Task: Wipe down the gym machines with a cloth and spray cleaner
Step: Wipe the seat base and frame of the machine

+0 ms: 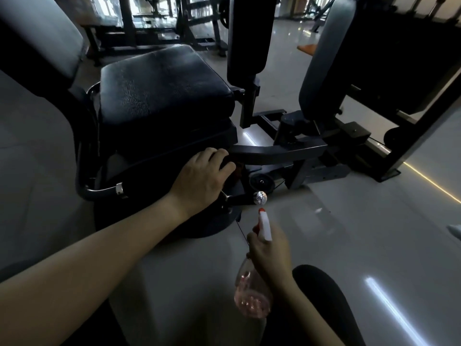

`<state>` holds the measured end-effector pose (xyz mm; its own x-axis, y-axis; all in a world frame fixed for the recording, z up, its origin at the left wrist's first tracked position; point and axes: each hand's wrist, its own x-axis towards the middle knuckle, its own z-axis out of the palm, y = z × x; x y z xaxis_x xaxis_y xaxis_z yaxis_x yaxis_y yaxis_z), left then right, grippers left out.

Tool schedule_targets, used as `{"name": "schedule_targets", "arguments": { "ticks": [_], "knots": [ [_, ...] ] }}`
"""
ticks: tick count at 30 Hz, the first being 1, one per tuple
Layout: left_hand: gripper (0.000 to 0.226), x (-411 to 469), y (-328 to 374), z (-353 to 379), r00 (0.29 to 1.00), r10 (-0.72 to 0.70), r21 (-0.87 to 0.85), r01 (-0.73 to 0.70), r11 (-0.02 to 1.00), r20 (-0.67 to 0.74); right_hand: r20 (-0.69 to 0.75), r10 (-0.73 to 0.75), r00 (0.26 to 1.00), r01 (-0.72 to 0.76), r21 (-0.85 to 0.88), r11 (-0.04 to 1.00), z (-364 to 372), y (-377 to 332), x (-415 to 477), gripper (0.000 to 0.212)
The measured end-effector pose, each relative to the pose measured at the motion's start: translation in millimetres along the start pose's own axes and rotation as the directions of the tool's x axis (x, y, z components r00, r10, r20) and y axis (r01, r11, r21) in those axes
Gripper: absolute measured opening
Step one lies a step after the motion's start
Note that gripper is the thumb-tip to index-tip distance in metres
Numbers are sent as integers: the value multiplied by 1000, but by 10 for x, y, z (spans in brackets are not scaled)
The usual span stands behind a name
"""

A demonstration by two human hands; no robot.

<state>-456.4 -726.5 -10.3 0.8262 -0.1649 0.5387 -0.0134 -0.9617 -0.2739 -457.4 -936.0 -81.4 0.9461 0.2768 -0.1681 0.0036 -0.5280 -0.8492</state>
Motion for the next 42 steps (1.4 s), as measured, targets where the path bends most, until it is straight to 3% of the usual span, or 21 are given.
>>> {"name": "schedule_targets", "arguments": {
  "ticks": [5,11,14,18,22,26,27,29,31,33,36,38,39,40,42],
  "knots": [
    [63,-82,-202,-101,991,-112,-40,115,993,70,28,13,1000,-12,-62,998,150,1,-2,13],
    [54,-99,-177,-60,993,-113,-15,113,993,32,76,-48,996,63,-201,978,453,67,93,9],
    [56,-41,-212,-131,979,-157,-164,178,970,130,83,-38,996,54,-190,980,621,142,150,10],
    [37,172,-352,-284,921,-139,-444,303,843,365,128,-8,992,30,-175,984,765,174,323,11],
    [26,249,-413,-324,847,-180,-529,464,711,501,180,5,984,34,-212,977,891,200,522,16],
    [33,320,-489,-346,777,-225,-648,619,444,588,209,-74,975,123,-232,965,1005,164,610,20],
    [34,322,-507,-350,772,-238,-665,631,401,589,213,-124,969,175,-237,956,1019,153,629,30],
    [34,299,-516,-350,773,-292,-676,635,374,564,243,-206,948,270,-269,925,1035,146,665,56],
    [34,260,-482,-332,780,-394,-674,622,398,487,273,-176,946,241,-227,943,975,120,699,59],
    [34,207,-426,-302,784,-548,-669,577,469,293,321,-125,939,178,-141,974,828,74,705,56],
    [25,152,-369,-308,654,-756,-714,542,444,27,411,-72,909,42,81,996,423,-98,684,49],
    [24,161,-363,-311,556,-830,-730,552,402,-37,465,-77,882,-10,182,983,46,-247,698,46],
    [25,177,-348,-312,548,-836,-705,581,406,-30,487,-89,869,-21,217,976,-162,-326,724,48],
    [28,194,-319,-304,574,-818,-652,615,444,-15,497,-94,862,-41,253,967,-350,-383,784,48],
    [38,209,-228,-249,704,-708,-465,612,640,-46,516,-92,852,-68,284,957,-685,-489,936,46]
  ]
}}
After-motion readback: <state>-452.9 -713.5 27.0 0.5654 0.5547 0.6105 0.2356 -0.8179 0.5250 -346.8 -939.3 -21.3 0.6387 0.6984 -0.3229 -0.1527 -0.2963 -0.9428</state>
